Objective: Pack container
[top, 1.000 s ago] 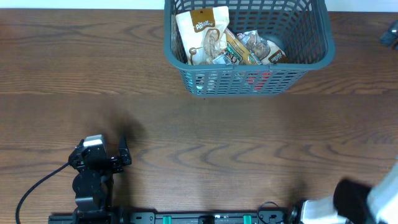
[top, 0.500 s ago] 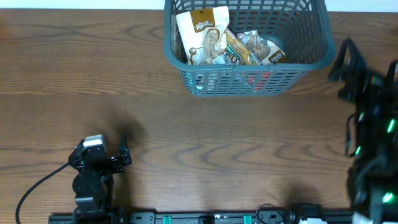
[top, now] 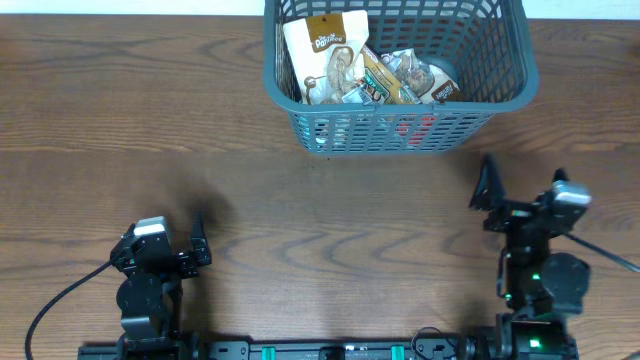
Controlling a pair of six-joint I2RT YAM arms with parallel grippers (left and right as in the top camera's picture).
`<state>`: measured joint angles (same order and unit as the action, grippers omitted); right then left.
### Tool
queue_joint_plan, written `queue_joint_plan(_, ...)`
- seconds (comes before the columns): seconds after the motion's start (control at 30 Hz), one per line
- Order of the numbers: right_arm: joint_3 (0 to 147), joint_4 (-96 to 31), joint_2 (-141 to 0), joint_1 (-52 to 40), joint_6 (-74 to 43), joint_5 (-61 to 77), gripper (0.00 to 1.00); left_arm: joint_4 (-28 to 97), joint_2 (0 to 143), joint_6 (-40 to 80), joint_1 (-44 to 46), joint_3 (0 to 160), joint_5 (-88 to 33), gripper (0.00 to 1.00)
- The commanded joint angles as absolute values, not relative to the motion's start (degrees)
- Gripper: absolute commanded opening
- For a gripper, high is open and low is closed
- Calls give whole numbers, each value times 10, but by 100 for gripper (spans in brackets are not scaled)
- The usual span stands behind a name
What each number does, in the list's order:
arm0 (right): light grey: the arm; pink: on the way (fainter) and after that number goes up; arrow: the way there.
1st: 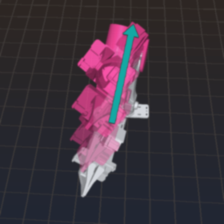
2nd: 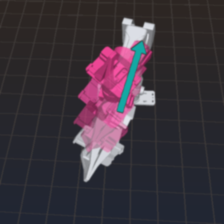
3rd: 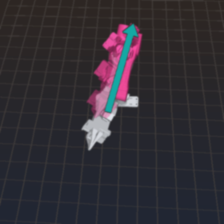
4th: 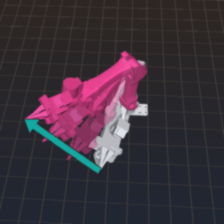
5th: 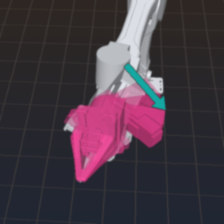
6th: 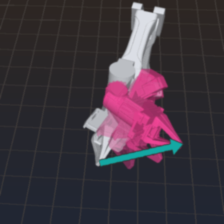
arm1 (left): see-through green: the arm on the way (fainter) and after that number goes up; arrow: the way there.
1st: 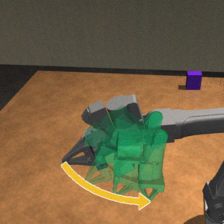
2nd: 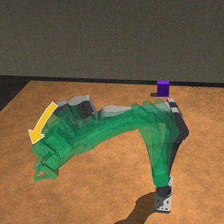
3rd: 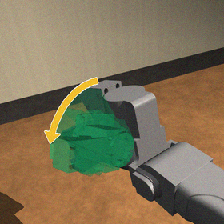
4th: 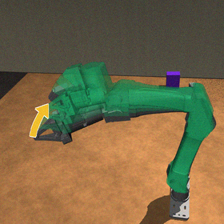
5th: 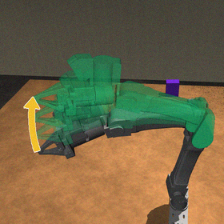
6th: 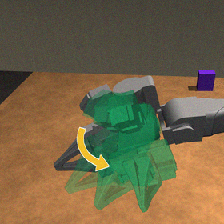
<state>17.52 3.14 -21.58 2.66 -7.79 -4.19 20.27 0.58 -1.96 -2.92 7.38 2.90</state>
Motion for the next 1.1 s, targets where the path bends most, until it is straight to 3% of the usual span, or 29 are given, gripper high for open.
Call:
queue_joint_plan(0.0,125,35,-184,13,-42,-32,99,205,2,-23,-32,62,21,99)
queue_joint_plan(0.23,56,36,-119,-37,37,-38,99,205,2,-23,-32,62,21,99)
queue_joint_plan(0.43,32,30,-101,-44,39,-44,99,205,2,-23,-32,62,21,99)
queue_joint_plan(0.8,30,-103,-85,-44,26,-40,99,205,2,-23,-32,62,21,99)
queue_joint_plan(1.07,30,-102,-46,-43,55,-38,99,205,2,-23,-32,62,21,99)
